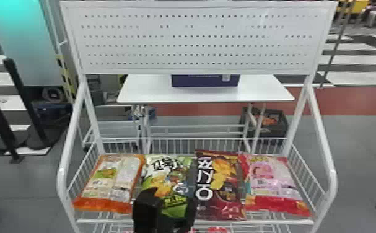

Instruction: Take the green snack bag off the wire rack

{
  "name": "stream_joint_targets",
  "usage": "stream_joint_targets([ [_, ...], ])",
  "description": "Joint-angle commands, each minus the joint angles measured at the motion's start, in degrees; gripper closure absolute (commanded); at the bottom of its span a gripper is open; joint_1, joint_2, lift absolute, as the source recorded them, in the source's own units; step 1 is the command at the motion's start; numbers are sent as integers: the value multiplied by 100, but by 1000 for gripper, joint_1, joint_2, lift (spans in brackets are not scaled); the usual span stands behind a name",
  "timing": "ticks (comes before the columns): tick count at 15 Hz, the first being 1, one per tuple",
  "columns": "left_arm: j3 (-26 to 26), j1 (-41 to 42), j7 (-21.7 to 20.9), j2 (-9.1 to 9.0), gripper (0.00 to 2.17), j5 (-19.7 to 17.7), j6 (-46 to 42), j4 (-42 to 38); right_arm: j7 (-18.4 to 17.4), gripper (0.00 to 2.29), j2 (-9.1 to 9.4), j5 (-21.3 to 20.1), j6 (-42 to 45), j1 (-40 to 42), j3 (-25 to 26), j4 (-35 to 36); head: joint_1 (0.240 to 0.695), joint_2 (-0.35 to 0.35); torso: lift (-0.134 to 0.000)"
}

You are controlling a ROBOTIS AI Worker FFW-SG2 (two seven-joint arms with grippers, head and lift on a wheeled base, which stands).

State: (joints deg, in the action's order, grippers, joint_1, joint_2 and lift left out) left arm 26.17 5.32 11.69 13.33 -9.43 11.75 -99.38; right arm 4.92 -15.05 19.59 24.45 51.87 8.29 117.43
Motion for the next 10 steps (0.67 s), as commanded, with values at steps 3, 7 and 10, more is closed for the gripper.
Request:
stream_joint_targets([
  [3,125,-620,0,-138,43,-6,245,701,0,174,-33,28,2,16,50,-10,499,0,0],
  [7,28,-629,0,-85,1045,-85,403,789,0,174,-51,54,2,34,102,-1,499,0,0],
  [10,28,-523,-97,-41,1619,-76,491,640,0,174,-51,54,2,25,111,-1,499,0,0],
])
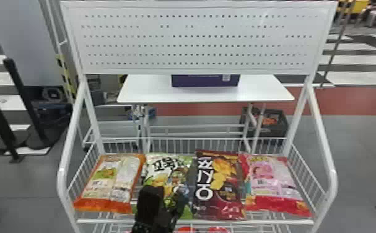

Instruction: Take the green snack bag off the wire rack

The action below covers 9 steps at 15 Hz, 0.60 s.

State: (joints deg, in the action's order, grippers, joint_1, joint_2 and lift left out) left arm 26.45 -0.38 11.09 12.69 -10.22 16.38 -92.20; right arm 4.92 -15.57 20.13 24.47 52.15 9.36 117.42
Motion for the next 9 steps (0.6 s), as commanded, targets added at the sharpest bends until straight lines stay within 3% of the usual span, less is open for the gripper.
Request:
stream_joint_targets([
  [1,-17,65,-46,41,1700,2,28,-175,0,174,1,0,0,-3,5,0,499,0,0],
  [6,-105,223,24,85,1703,-103,-25,-527,0,174,-7,18,18,14,31,0,499,0,0],
  [9,-272,548,24,322,1700,-349,-25,-1212,0,174,-16,35,18,-12,31,0,499,0,0],
])
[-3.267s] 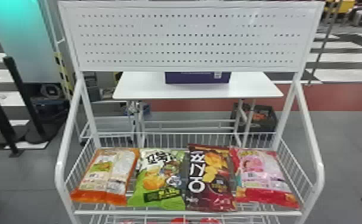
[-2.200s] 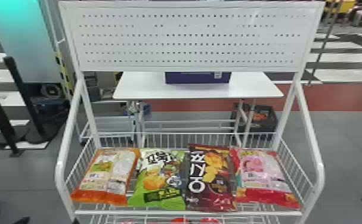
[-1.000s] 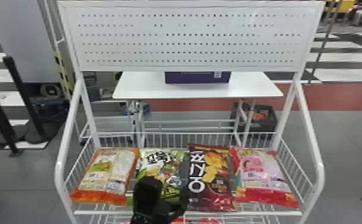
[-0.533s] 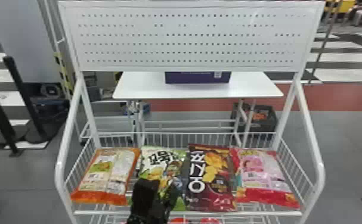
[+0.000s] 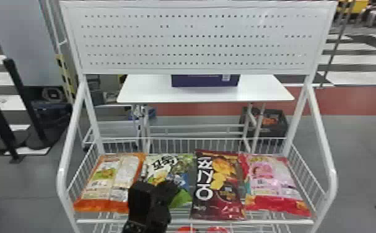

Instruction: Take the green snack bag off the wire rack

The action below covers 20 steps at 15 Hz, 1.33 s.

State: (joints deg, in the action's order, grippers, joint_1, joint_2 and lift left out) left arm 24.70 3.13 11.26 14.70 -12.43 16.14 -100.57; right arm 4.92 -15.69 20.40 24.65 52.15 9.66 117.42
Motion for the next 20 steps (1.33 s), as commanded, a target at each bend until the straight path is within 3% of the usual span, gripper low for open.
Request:
stream_joint_targets([
  [1,-159,460,34,200,1700,-137,-18,-762,0,174,-13,8,0,-21,-8,-9,499,0,0],
  [4,-748,1594,25,692,1700,-286,-282,-1896,-9,174,-31,34,18,-65,1,-62,499,0,0],
  [6,-1143,2394,78,1017,1700,-409,-1055,-2318,-9,174,-31,34,18,-91,-8,-97,499,0,0],
  [10,-2048,4055,-19,1061,1700,-365,-2743,-2837,-9,174,-13,34,0,-153,-69,-176,499,0,0],
  [14,-2558,5154,-28,1131,1700,-374,-4237,-2933,-9,174,-31,34,0,-170,-96,-220,499,0,0],
  [20,-2839,5303,-36,868,1700,-357,-5133,-2019,-9,174,-31,25,0,-144,-149,-211,499,0,0],
])
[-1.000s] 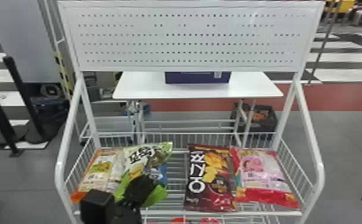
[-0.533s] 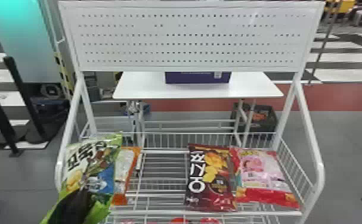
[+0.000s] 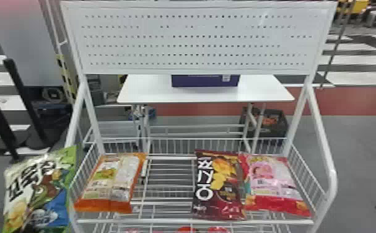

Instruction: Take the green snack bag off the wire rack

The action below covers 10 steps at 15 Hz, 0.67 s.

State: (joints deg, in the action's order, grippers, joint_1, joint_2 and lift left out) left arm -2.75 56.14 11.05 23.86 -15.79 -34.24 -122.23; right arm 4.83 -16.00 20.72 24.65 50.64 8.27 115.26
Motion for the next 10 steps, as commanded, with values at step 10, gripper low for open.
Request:
stream_joint_targets([
  [10,-208,54,-244,-66,1700,-82,-43,50,0,174,-9,-15,70,139,-1,155,499,0,0],
])
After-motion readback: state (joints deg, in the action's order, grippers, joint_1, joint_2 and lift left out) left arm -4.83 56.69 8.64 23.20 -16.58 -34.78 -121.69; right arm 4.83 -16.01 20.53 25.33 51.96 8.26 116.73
